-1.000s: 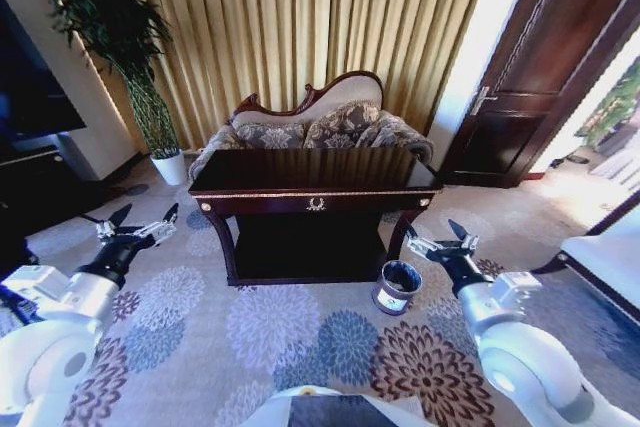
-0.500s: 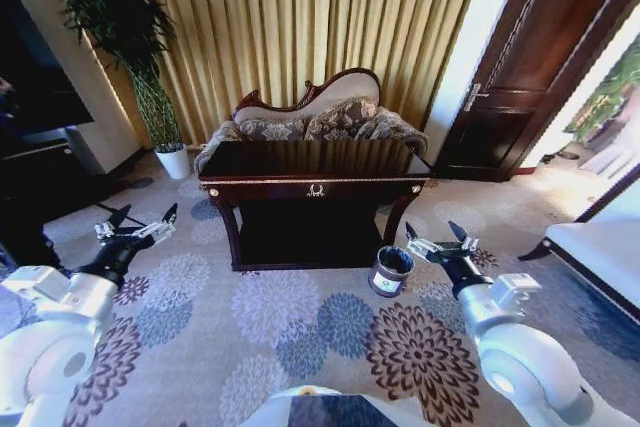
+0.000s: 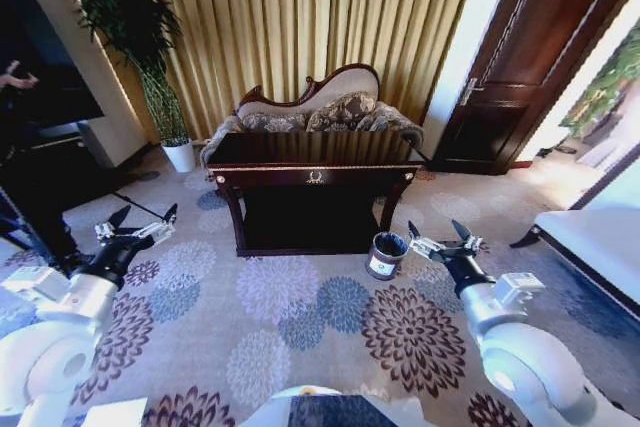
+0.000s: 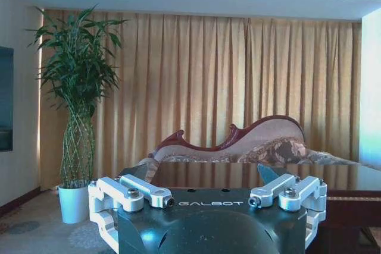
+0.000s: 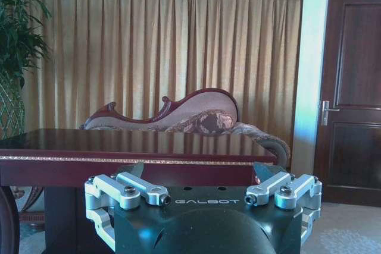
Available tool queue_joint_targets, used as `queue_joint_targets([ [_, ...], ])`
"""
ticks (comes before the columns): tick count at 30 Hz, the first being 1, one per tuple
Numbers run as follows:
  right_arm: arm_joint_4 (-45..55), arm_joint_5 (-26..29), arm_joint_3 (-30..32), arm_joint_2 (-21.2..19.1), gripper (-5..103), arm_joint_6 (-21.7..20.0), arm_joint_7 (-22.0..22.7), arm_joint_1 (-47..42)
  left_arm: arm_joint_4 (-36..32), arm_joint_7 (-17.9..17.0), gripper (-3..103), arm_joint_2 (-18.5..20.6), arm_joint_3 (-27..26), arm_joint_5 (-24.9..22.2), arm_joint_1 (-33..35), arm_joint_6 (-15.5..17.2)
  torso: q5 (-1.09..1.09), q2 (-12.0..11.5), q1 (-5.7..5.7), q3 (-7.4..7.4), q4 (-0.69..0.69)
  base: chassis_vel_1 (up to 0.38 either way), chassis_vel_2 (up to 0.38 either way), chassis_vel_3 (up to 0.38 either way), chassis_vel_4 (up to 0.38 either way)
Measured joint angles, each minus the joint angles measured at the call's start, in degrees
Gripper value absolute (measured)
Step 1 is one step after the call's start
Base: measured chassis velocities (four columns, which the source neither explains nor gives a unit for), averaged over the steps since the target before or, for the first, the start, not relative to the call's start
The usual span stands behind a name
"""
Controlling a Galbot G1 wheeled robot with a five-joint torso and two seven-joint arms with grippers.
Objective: Move to the front of the table and place the trash on the table into the trash bin.
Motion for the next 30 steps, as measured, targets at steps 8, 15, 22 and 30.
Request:
queue_joint_targets([
  [8,0.0,0.2,0.3,0.0,100,0.0,0.1,0.0,-0.2,0.1,100,-0.2,0.2,0.0,0.0,0.0,0.01,0.0,-0.01,0.0,0.02,0.173,-0.192,-0.177,0.198],
  [15,0.0,0.2,0.5,0.1,100,0.0,0.2,-0.1,-0.3,0.2,100,-0.2,0.2,0.0,0.0,0.0,0.01,0.0,0.0,0.0,-0.01,0.166,-0.18,-0.182,0.177],
  [22,0.0,0.3,0.5,0.3,100,0.0,0.2,-0.1,-0.3,0.2,100,-0.5,0.3,0.0,0.1,0.0,0.0,0.0,-0.01,0.0,0.01,0.176,-0.134,-0.201,0.126],
  [30,0.0,0.7,0.3,0.6,100,0.0,0.6,-0.2,-0.4,-0.4,100,-1.1,1.1,0.1,0.3,-1.0,0.03,0.0,-0.01,0.0,0.01,0.102,-0.109,-0.077,0.129],
])
